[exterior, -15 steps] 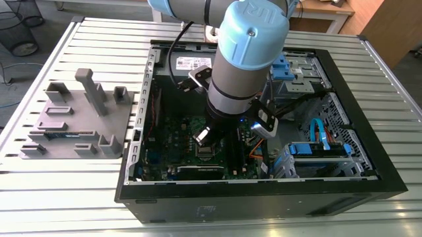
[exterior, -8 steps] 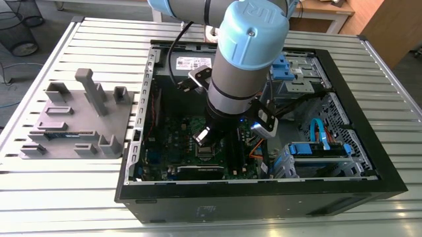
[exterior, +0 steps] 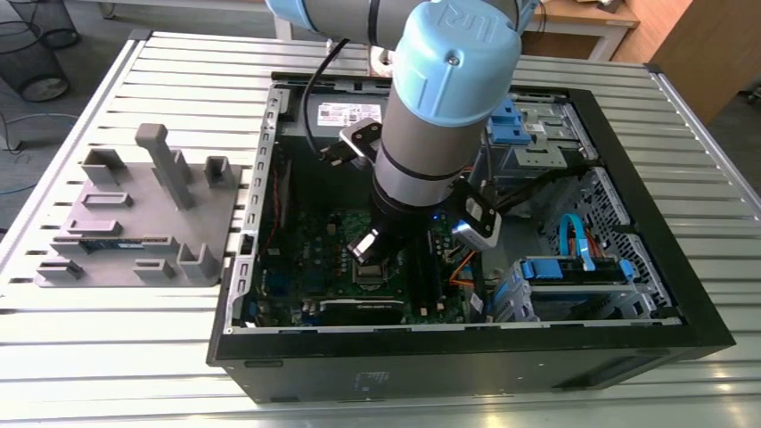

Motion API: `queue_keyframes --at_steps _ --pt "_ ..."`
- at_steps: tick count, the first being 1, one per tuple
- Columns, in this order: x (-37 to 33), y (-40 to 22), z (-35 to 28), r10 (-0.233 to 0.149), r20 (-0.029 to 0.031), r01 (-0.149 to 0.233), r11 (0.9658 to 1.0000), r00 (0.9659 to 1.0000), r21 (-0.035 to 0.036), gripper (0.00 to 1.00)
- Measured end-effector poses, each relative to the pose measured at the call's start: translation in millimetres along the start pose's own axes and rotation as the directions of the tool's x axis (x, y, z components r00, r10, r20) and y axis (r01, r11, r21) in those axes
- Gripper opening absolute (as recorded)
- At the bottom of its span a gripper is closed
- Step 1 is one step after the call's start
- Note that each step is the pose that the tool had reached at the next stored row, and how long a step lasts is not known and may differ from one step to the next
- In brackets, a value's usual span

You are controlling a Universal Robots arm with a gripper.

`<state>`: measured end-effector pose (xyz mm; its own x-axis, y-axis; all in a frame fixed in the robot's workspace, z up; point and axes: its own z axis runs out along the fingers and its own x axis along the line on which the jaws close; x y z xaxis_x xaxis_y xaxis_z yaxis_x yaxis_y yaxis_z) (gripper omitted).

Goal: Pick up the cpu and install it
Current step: 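Install the first cpu locking lever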

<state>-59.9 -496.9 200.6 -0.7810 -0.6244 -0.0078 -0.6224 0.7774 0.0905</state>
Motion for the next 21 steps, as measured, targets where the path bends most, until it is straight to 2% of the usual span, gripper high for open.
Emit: queue_keyframes --at_steps 21 --pt "0.2 0.0 1.4 0.0 0.0 0.0 1.0 1.0 0.0 0.11"
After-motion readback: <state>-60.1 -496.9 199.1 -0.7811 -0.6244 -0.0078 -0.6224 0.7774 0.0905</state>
